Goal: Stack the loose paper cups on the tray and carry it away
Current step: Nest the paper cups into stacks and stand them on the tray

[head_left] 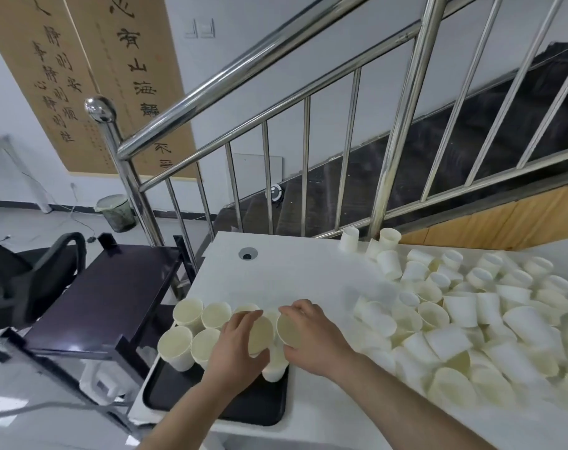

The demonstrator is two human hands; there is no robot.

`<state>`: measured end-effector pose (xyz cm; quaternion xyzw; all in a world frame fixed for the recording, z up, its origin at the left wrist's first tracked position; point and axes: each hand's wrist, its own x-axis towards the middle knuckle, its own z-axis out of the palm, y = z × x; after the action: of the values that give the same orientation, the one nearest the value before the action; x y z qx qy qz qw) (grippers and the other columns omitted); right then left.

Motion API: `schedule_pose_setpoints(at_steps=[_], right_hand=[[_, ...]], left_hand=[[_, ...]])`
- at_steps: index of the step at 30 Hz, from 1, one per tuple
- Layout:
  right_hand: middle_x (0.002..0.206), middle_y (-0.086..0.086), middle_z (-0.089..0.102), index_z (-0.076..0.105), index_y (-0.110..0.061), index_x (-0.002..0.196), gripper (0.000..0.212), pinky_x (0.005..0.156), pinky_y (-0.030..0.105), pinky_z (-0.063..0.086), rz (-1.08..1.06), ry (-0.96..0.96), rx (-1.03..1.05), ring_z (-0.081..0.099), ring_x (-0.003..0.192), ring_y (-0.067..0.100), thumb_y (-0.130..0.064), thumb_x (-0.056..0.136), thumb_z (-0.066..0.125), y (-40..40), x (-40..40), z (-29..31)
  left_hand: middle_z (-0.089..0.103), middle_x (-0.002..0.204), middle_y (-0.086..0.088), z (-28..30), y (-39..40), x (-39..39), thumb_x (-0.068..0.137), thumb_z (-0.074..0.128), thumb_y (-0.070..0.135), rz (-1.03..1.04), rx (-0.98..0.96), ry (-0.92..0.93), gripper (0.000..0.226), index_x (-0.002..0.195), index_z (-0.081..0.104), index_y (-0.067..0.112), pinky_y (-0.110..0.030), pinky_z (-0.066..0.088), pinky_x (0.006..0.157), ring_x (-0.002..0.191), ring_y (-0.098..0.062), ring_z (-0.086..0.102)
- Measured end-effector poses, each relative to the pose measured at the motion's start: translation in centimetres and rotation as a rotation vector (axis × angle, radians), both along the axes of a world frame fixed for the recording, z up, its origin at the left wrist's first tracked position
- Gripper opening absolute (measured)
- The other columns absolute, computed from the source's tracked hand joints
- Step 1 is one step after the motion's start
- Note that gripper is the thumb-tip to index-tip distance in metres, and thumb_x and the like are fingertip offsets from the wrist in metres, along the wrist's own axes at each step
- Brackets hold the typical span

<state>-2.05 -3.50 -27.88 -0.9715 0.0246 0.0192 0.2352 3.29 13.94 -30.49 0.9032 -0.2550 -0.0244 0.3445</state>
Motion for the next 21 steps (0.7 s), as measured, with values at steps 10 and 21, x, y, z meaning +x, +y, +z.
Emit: schedule_pose_setpoints(at_steps=[10, 21], right_hand=[[0.136, -0.005, 0.035, 0.035, -0.028, 0.144, 0.066, 0.096, 0.036, 0.044, -0.017, 0.122, -0.007, 0.036, 0.128, 0.02, -0.029, 0.083, 0.061, 11.5, 3.4, -2.7], [0.135, -0.009, 0.035, 0.035, -0.032, 0.142, 0.067, 0.088, 0.035, 0.049, -0.162, 0.075, 0.023, 0.038, 0.126, 0.016, -0.025, 0.08, 0.06, 16.7, 4.5, -3.9]], left_hand=[[0.041, 0.135, 0.011, -2.0, 10.9, 4.3, 0.074, 0.072, 0.026, -0.068, 0.121, 0.061, 0.069, 0.136, 0.042, 0.029, -0.028, 0.045, 0.088, 0.122, -0.015, 0.041], [0.038, 0.125, 0.012, -2.6, 15.1, 7.0, 0.074, 0.072, 0.025, -0.19, 0.079, 0.182, 0.073, 0.138, 0.038, 0.033, -0.024, 0.044, 0.089, 0.116, -0.01, 0.043]])
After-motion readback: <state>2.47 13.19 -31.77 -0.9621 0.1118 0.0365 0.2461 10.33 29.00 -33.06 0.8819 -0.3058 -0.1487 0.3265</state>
